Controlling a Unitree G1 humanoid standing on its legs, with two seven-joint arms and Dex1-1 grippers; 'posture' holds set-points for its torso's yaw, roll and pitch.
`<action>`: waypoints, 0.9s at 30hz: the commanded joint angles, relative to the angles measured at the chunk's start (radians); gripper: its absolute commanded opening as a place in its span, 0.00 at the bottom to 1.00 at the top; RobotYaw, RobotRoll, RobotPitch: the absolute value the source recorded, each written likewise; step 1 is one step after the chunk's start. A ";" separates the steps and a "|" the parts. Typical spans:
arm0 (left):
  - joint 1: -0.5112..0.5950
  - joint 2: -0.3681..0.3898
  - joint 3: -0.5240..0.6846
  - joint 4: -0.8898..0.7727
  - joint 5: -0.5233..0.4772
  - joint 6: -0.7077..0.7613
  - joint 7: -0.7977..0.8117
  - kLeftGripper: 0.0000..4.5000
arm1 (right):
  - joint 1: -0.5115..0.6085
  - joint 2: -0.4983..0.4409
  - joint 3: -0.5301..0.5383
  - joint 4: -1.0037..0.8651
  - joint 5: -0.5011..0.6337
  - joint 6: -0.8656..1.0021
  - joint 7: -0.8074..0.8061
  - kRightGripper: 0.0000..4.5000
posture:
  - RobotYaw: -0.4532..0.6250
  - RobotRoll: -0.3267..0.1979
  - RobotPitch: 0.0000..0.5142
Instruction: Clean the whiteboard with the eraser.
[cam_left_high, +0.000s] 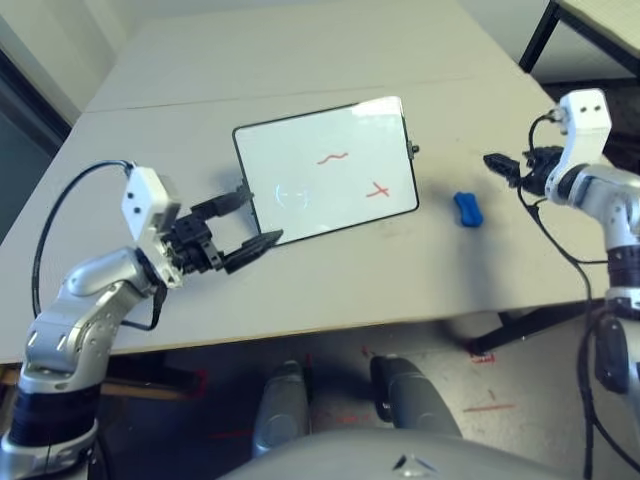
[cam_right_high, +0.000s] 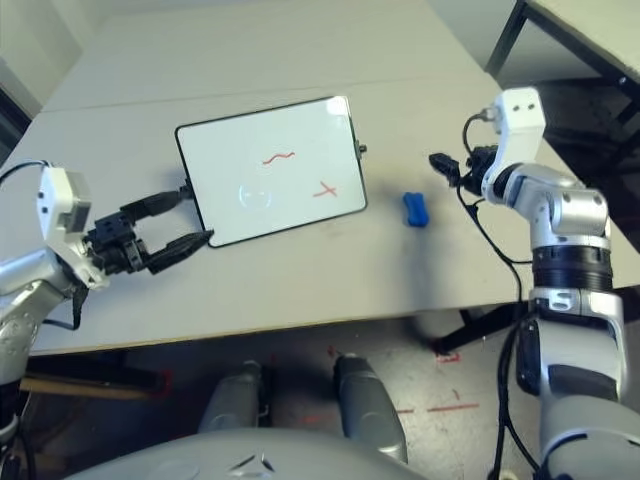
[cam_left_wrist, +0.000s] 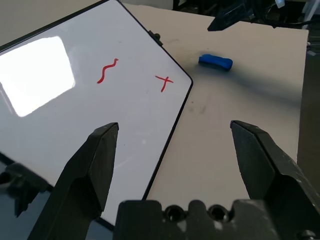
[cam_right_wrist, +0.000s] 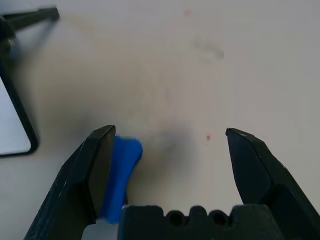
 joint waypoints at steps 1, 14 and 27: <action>-0.006 -0.020 -0.039 0.024 0.036 -0.019 0.000 1.00 | -0.043 -0.013 0.014 -0.067 0.011 0.230 -0.032 1.00 | 0.34 0.62 0.26; -0.016 -0.071 -0.086 0.037 0.080 -0.049 0.005 1.00 | -0.066 0.132 -0.022 -0.137 -0.015 0.421 -0.157 1.00 | 0.34 0.62 0.26; 0.000 -0.078 -0.084 0.023 0.091 -0.057 0.016 1.00 | -0.046 0.188 -0.001 -0.108 -0.059 0.390 -0.214 1.00 | 0.36 0.62 0.26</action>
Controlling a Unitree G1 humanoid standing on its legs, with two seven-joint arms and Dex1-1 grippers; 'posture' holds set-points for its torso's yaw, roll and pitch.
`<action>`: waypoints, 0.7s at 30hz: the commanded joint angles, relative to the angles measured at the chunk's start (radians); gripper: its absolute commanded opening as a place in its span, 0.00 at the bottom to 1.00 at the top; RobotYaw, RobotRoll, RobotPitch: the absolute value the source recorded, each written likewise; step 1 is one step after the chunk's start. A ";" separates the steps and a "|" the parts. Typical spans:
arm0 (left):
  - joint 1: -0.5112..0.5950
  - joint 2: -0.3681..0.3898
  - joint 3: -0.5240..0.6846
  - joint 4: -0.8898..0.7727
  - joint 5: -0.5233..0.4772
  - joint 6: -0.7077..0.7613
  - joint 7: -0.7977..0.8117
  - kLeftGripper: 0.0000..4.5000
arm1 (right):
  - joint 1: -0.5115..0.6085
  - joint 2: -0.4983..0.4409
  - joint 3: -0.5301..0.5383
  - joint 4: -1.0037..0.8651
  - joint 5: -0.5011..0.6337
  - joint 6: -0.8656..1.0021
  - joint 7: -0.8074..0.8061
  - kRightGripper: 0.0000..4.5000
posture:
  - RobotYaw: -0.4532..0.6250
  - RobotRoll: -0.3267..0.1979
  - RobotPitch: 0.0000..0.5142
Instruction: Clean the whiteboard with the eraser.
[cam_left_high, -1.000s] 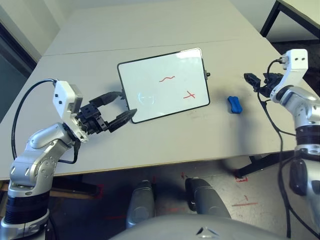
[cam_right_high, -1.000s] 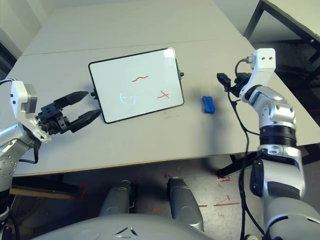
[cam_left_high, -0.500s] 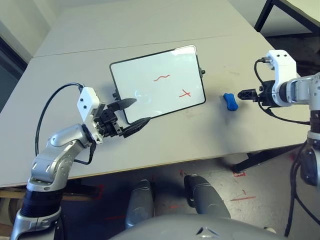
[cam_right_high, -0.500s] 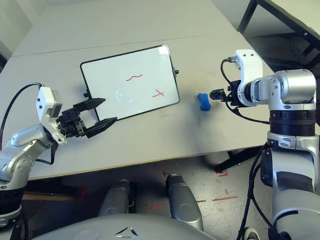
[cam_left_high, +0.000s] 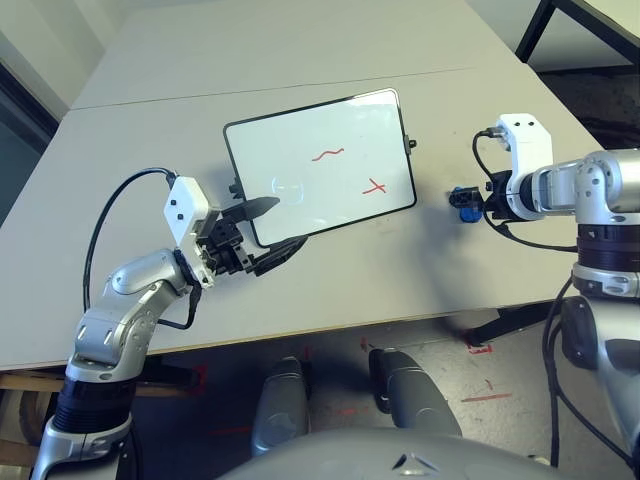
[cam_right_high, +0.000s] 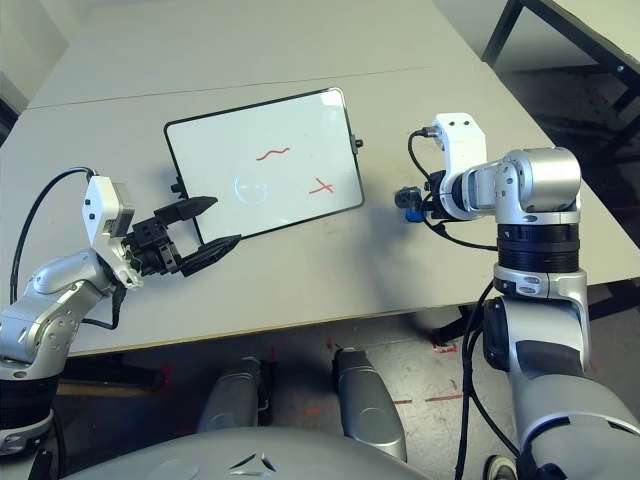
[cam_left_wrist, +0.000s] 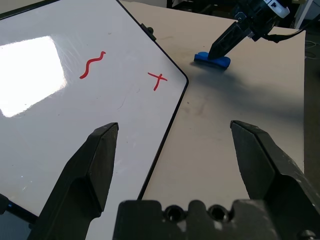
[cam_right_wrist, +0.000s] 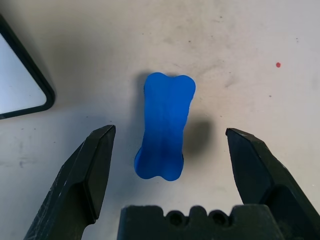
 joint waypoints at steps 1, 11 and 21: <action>0.010 0.001 -0.008 -0.009 0.017 -0.010 0.003 1.00 | 0.021 0.009 0.004 0.012 -0.013 -0.012 -0.009 1.00 | 0.37 0.62 0.26; -0.008 0.011 0.016 0.021 0.017 -0.027 -0.011 1.00 | 0.031 0.029 0.027 0.039 -0.032 -0.061 -0.015 1.00 | 0.37 0.62 0.25; -0.012 0.018 0.014 0.034 0.019 -0.039 -0.015 1.00 | 0.042 0.032 0.047 0.043 -0.034 -0.064 -0.005 1.00 | 0.37 0.62 0.24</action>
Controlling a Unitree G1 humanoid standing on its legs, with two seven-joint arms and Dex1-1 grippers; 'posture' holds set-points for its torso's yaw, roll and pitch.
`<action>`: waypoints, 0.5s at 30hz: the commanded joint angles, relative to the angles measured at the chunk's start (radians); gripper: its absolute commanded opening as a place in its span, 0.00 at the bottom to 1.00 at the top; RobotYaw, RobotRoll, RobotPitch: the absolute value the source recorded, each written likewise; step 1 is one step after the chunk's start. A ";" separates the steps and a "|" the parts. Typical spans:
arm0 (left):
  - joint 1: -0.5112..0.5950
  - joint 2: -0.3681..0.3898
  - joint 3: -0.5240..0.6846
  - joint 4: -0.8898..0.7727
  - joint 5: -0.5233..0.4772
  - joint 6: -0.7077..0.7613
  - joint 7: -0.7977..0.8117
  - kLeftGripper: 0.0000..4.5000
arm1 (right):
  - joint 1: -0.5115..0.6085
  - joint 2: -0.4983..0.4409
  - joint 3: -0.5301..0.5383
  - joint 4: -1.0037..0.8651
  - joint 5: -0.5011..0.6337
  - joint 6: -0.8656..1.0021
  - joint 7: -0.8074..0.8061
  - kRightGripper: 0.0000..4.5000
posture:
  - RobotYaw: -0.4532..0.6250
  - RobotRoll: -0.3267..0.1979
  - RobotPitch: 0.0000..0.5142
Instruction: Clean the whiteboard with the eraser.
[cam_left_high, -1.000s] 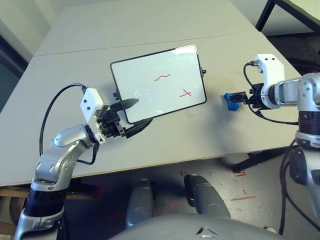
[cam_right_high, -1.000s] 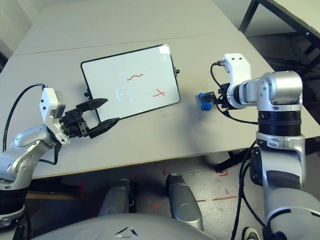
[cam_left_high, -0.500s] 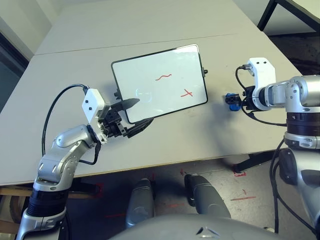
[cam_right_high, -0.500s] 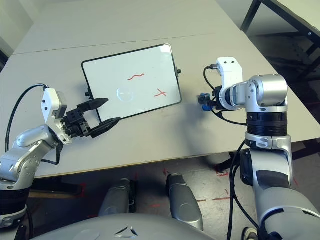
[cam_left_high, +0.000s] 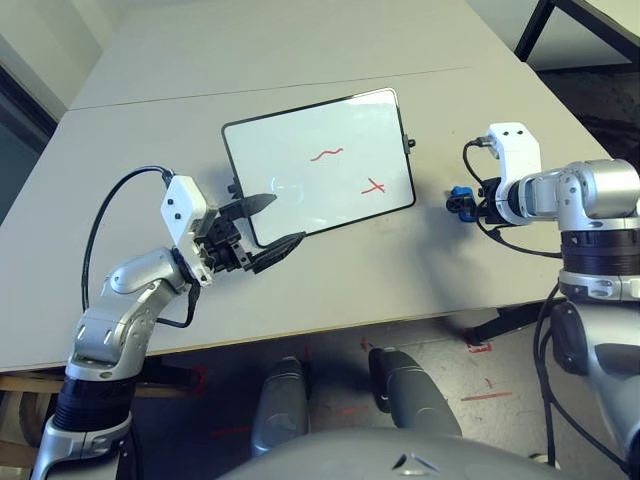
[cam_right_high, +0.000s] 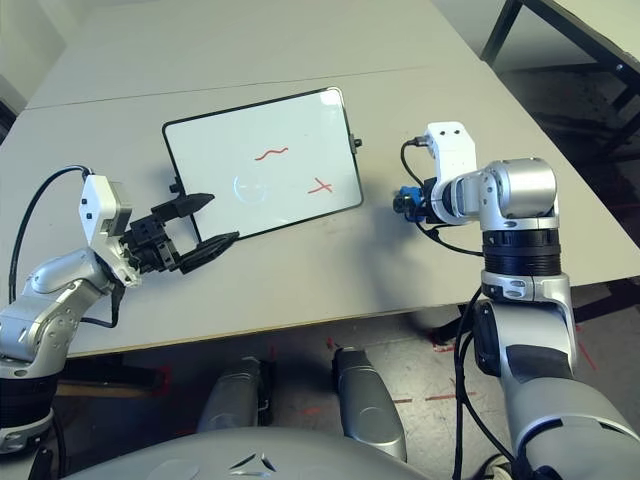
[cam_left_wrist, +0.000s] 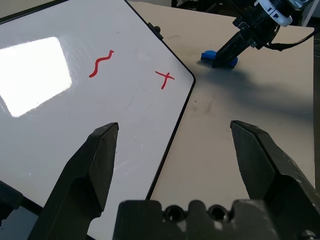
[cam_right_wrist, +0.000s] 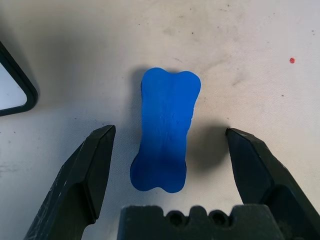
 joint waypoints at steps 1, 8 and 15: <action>-0.007 0.011 0.008 0.004 0.009 -0.009 -0.010 1.00 | 0.017 0.000 0.015 0.008 -0.003 0.008 0.005 0.90 | 0.37 0.62 0.24; -0.015 0.012 0.004 0.010 0.013 -0.014 -0.008 1.00 | 0.027 0.000 0.027 0.004 -0.006 -0.002 0.014 0.37 | 0.37 0.62 0.24; -0.025 0.010 0.000 0.021 0.021 -0.017 -0.008 1.00 | 0.033 -0.035 0.087 -0.027 -0.001 -0.063 0.059 0.04 | 0.37 0.62 0.22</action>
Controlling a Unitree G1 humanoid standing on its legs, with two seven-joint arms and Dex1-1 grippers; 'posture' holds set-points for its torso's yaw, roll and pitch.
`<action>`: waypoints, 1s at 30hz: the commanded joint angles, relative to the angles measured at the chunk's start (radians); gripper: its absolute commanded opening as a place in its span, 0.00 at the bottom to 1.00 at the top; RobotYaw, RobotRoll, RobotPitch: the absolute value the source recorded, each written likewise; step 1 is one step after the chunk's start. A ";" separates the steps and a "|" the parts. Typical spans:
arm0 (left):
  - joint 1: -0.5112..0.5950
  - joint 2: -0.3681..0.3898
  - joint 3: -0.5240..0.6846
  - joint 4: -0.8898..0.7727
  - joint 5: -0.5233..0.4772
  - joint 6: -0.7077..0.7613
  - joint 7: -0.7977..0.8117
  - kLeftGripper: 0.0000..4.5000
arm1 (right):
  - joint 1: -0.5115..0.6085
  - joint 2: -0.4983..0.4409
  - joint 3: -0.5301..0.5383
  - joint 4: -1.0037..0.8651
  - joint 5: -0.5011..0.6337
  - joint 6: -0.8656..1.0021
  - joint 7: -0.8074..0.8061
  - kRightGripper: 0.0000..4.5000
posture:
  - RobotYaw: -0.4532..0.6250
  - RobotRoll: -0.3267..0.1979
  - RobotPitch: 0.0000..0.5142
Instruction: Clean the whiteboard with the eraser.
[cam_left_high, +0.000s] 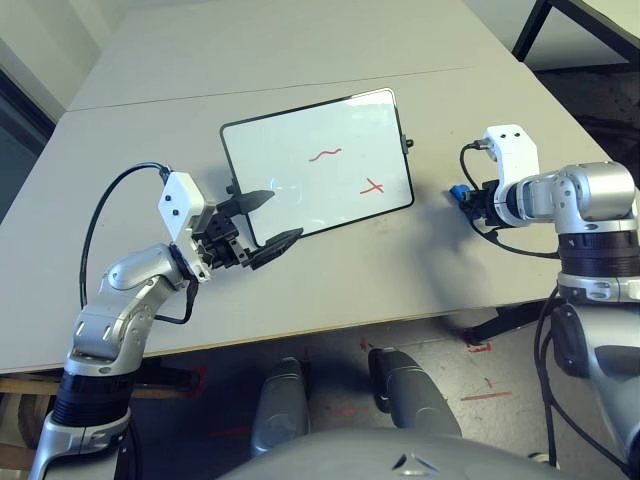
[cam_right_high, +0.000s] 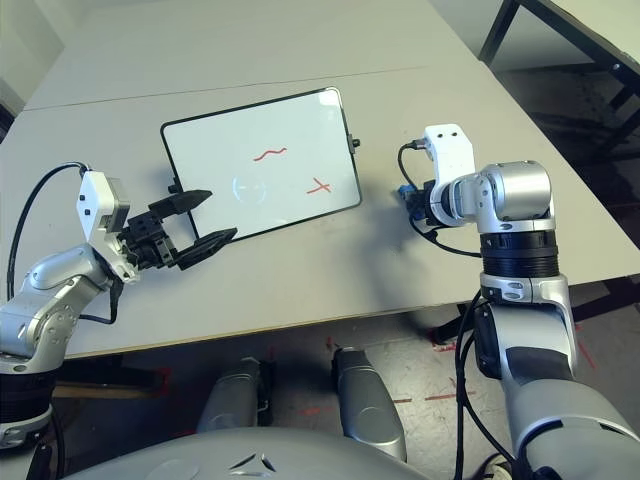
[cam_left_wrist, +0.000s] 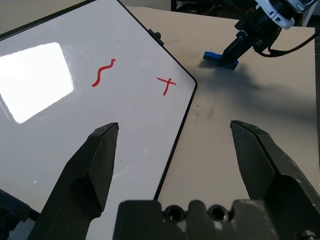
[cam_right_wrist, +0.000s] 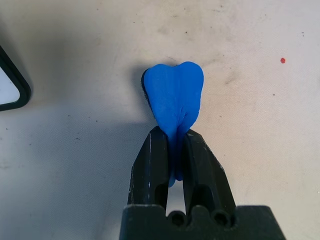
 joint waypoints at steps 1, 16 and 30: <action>-0.003 0.005 -0.001 0.015 0.015 -0.008 -0.008 1.00 | 0.021 -0.044 0.095 -0.042 0.011 -0.067 0.067 0.04 | 0.37 0.62 0.22; -0.042 0.021 -0.006 0.054 0.034 -0.014 -0.030 1.00 | -0.162 -0.360 0.629 -0.195 -0.368 -0.799 0.477 0.03 | 0.34 0.62 0.21; -0.047 0.032 0.003 0.061 0.050 -0.016 -0.038 1.00 | -0.128 -0.300 0.705 -0.291 -0.704 -1.013 0.618 0.03 | 0.36 0.62 0.20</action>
